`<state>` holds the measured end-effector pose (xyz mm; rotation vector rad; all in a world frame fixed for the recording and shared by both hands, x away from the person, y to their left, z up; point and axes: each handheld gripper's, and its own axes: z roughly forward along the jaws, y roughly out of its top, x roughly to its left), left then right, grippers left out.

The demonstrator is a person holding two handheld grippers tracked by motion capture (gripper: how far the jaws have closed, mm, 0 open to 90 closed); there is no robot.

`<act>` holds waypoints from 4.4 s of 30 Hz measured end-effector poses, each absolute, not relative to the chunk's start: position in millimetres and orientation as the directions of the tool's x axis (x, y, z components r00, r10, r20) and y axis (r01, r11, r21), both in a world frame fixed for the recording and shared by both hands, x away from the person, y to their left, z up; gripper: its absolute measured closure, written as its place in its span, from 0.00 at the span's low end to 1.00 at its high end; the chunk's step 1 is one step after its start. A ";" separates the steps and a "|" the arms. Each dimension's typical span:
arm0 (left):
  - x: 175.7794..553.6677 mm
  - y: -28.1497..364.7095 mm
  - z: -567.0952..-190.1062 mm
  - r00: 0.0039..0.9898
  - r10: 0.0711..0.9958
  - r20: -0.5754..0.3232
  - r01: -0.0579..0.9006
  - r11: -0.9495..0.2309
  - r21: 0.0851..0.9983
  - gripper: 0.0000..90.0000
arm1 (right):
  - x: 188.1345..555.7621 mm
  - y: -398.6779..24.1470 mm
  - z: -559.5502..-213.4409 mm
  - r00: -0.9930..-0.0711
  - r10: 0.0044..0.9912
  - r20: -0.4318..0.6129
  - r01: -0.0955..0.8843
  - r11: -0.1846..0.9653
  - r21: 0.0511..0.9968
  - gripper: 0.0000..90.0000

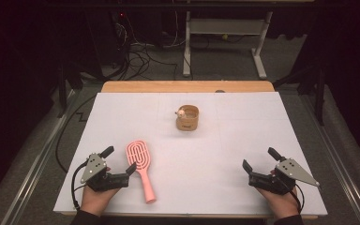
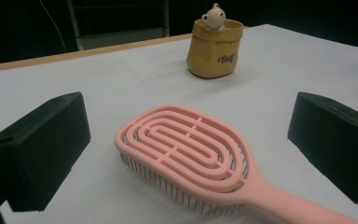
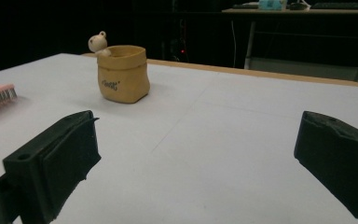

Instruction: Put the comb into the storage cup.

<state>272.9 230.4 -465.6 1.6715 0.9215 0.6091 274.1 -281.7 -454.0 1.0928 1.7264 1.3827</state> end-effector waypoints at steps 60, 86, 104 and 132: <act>269.0 236.9 -460.2 0.581 0.810 -0.081 0.280 -0.105 0.954 0.33 | 274.3 -278.6 -454.7 -0.410 0.912 -0.002 0.213 0.098 0.972 0.00; 267.9 234.1 -457.2 0.605 0.790 -0.098 0.285 -0.100 0.953 0.70 | 272.3 -278.8 -453.5 -0.410 0.912 -0.002 0.211 0.098 0.972 0.00; 266.8 232.3 -452.5 0.645 0.756 -0.109 0.277 -0.099 0.956 0.97 | 272.4 -278.5 -453.7 -0.410 0.912 -0.004 0.212 0.099 0.972 0.00; 266.0 192.1 -454.4 0.808 0.586 -0.057 0.300 -0.327 0.896 0.99 | 270.9 -280.0 -453.7 -0.404 0.915 0.001 0.222 0.097 0.970 0.01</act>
